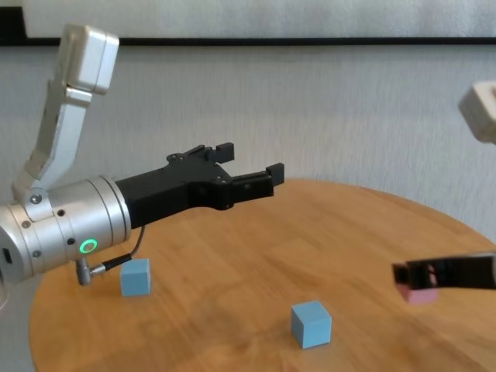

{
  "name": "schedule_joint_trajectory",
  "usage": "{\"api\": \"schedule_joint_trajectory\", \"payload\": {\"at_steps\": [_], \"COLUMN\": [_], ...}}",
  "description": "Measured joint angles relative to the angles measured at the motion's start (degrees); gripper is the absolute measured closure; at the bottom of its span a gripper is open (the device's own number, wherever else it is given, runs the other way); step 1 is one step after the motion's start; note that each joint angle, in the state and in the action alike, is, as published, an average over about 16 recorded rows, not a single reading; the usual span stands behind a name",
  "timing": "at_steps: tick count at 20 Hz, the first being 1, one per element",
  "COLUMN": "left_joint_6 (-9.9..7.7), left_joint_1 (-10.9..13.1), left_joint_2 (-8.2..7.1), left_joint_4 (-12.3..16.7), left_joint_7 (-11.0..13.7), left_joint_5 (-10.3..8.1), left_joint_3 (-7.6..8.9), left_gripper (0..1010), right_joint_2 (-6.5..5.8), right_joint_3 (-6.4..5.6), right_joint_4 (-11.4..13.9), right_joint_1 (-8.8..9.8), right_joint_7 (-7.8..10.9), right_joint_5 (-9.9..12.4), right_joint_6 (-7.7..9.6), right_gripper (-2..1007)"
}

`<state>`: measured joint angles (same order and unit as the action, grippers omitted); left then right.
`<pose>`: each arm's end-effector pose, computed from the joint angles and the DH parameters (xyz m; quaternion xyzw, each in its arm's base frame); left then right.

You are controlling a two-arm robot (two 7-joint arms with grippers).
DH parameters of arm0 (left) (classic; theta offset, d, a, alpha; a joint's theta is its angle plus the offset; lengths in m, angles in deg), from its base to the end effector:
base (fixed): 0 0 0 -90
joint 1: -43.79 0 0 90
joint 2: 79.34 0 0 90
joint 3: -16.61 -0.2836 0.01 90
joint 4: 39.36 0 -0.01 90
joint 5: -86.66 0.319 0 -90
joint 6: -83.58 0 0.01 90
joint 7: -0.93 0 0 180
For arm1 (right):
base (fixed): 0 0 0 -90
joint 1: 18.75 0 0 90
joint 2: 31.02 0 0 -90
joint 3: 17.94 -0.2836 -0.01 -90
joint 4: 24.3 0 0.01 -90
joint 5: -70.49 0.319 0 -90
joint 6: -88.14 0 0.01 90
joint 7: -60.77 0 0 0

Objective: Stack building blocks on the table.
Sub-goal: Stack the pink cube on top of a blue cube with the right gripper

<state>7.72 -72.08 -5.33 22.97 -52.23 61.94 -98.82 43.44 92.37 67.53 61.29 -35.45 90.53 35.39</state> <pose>0.4433 0.0002 -0.2973 -0.0285 -0.0406 0.3358 0.9406 0.3645 0.0373 -0.2509 -0.2216 0.1569 -0.5878 0.7621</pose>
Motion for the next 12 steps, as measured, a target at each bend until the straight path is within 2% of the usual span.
{"api": "schedule_joint_trajectory", "payload": {"at_steps": [6,12], "left_joint_6": [0.00,0.00], "left_joint_1": [0.0,0.0], "left_joint_2": [0.00,0.00], "left_joint_4": [0.0,0.0], "left_joint_7": [0.0,0.0], "left_joint_5": [0.00,0.00], "left_joint_3": [0.00,0.00], "left_gripper": [9,8], "right_joint_2": [0.89,2.31], "right_joint_3": [1.97,3.83], "right_joint_4": [0.0,-0.8], "right_joint_1": [-1.58,-3.25], "right_joint_7": [2.50,4.25], "right_joint_5": [-0.7,-1.4], "right_joint_6": [0.07,1.02], "right_gripper": [648,648]}}
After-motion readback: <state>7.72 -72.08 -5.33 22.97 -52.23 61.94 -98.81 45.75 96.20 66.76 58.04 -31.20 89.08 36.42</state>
